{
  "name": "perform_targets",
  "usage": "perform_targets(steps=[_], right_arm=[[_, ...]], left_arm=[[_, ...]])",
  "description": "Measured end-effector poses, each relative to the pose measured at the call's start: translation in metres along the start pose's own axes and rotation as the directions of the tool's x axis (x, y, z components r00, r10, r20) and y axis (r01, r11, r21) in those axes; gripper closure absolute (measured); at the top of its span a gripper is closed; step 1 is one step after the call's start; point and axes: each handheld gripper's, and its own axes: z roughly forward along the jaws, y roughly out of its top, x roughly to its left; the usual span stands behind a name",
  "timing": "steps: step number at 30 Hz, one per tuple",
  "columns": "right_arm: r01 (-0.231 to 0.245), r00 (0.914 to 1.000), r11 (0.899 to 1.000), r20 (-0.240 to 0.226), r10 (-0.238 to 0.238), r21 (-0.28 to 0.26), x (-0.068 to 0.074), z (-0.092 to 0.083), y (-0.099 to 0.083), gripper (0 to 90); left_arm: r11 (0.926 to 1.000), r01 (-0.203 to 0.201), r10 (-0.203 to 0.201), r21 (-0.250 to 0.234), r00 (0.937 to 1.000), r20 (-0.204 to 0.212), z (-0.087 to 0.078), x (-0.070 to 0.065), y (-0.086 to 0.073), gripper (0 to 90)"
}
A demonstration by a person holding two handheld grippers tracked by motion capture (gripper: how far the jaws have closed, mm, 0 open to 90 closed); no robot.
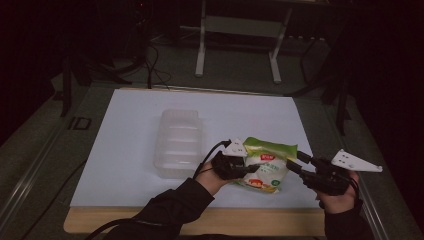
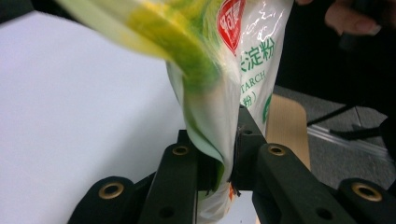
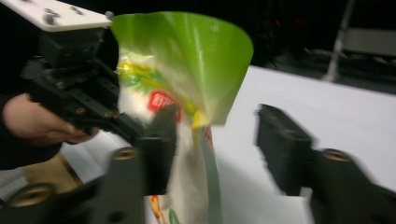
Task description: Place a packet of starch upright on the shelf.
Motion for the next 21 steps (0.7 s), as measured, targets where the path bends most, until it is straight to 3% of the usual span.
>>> perform_targets(steps=[4,6,9,10,14,21], right_arm=[[-0.029,0.9992,0.997,-0.03,0.027,-0.068,-0.005,-0.006,0.003,28.2],[-0.018,0.9995,0.997,-0.028,0.016,-0.069,-0.007,-0.008,0.004,20.3],[-0.022,0.9995,0.997,-0.025,0.021,-0.076,-0.009,-0.009,0.003,16.4],[-0.004,0.9998,0.997,-0.017,0.003,-0.075,-0.009,-0.008,0.002,14.4],[0.001,1.0,0.999,-0.007,-0.001,-0.049,-0.01,-0.005,0.0,15.4],[-0.004,0.9999,0.998,-0.016,0.003,-0.062,-0.012,-0.004,-0.001,14.7]], left_arm=[[0.9995,-0.003,0.003,-0.033,1.0,-0.007,-0.015,0.005,0.015,82.8],[0.9988,-0.022,0.022,-0.042,0.9995,-0.022,-0.023,0.006,0.023,82.8],[0.9974,-0.043,0.041,-0.058,0.9981,-0.046,-0.037,0.01,0.035,82.8],[0.997,-0.045,0.041,-0.063,0.9977,-0.054,-0.042,0.011,0.039,82.8],[0.9948,-0.042,0.035,-0.093,0.9966,-0.075,-0.06,0.019,0.048,82.8],[0.9892,-0.047,0.03,-0.139,0.9915,-0.127,-0.093,0.035,0.06,82.8]])
